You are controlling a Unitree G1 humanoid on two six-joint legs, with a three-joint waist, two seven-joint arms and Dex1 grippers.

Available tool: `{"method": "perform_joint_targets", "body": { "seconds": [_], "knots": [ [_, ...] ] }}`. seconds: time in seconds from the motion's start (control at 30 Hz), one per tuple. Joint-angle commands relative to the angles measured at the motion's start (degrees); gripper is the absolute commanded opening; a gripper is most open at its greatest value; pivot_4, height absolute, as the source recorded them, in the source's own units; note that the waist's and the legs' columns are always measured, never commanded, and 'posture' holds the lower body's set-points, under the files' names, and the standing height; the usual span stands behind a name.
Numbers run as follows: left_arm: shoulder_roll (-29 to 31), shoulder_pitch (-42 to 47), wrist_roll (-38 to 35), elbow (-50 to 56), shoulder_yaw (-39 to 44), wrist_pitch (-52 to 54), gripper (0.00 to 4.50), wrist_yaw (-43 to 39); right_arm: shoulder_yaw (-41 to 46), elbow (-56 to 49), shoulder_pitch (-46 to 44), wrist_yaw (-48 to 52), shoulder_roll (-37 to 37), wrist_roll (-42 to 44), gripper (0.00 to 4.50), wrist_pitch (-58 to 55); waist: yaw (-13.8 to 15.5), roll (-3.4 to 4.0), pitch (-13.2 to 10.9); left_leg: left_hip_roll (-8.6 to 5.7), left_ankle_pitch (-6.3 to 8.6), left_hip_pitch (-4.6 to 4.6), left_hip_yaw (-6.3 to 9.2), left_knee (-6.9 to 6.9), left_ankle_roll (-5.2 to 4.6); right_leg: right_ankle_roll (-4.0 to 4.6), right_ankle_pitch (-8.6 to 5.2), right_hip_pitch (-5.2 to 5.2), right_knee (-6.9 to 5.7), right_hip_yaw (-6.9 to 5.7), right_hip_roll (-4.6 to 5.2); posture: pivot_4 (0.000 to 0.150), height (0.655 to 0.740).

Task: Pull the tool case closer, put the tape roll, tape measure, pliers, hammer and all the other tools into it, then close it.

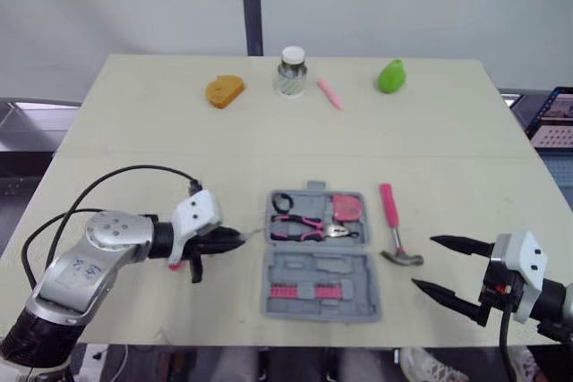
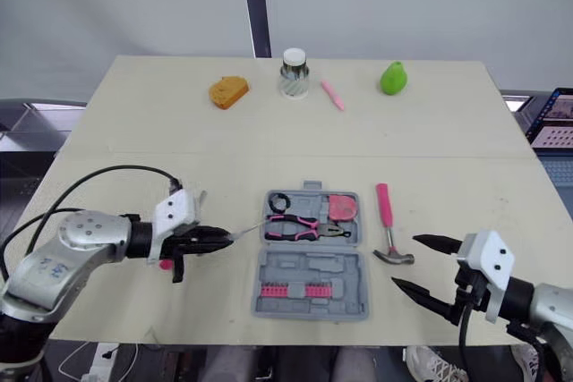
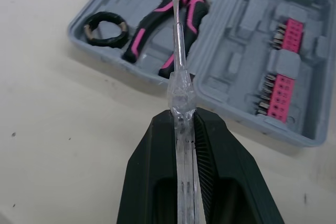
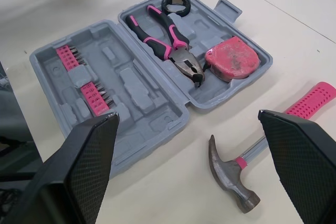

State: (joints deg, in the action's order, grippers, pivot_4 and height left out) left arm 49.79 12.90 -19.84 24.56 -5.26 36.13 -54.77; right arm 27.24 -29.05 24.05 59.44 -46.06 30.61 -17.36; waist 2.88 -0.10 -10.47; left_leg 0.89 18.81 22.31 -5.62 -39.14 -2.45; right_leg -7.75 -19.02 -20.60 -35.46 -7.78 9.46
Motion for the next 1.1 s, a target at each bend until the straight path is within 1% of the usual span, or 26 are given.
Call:
{"method": "perform_joint_targets", "body": {
  "seconds": [0.03,0.2,0.4,0.53,0.8,1.1],
  "knots": [
    [1.47,3.60,1.02,0.76,-2.89,-2.06,0.00,-3.87,-0.08,-0.14,0.06,0.65,0.16,-0.37,4.50,1.58,0.05,0.01,0.00,-0.01,0.00,0.00,0.00,0.00,-0.01,0.00,0.00,-0.01,-0.02,0.00,0.00,0.150,0.6950],
    [-0.21,11.26,2.04,-0.38,-8.95,-1.13,0.00,-7.07,0.26,0.11,1.57,1.71,0.01,-1.23,4.50,2.90,0.12,0.00,0.00,-0.05,-0.03,0.01,0.00,0.00,-0.05,-0.02,0.01,0.00,-0.05,0.00,-0.01,0.150,0.6950],
    [-2.11,17.31,5.55,-2.95,-15.76,-1.20,0.00,-9.63,0.72,0.95,3.75,3.37,-0.37,-3.01,4.50,5.08,-0.07,-0.01,-0.01,-0.04,-0.05,0.00,-0.07,0.00,-0.08,-0.02,0.01,-0.01,-0.07,0.02,-0.07,0.150,0.6950],
    [-5.21,21.16,8.86,-4.60,-20.10,-0.65,0.00,-9.08,0.40,1.47,4.15,3.61,-0.33,-3.77,4.50,5.82,0.01,-0.01,-0.01,-0.05,-0.07,0.00,-0.09,-0.02,-0.12,-0.04,0.01,-0.01,-0.07,0.05,-0.08,0.150,0.6950],
    [-11.98,27.09,14.92,-5.36,-27.22,4.67,0.00,-6.43,0.21,2.31,5.44,4.60,-0.39,-5.47,4.50,7.27,0.14,-0.02,-0.02,-0.07,-0.10,0.02,-0.04,-0.05,-0.16,-0.05,0.02,0.01,-0.08,0.05,-0.08,0.150,0.6950],
    [-16.80,33.99,20.47,-9.20,-33.84,9.76,0.00,-5.98,0.15,1.91,6.06,4.43,0.06,-5.93,4.50,7.26,0.19,-0.03,-0.02,-0.07,-0.13,0.03,-0.02,-0.09,-0.18,-0.05,0.02,0.02,-0.10,0.04,-0.08,0.150,0.6950]
  ]
}}
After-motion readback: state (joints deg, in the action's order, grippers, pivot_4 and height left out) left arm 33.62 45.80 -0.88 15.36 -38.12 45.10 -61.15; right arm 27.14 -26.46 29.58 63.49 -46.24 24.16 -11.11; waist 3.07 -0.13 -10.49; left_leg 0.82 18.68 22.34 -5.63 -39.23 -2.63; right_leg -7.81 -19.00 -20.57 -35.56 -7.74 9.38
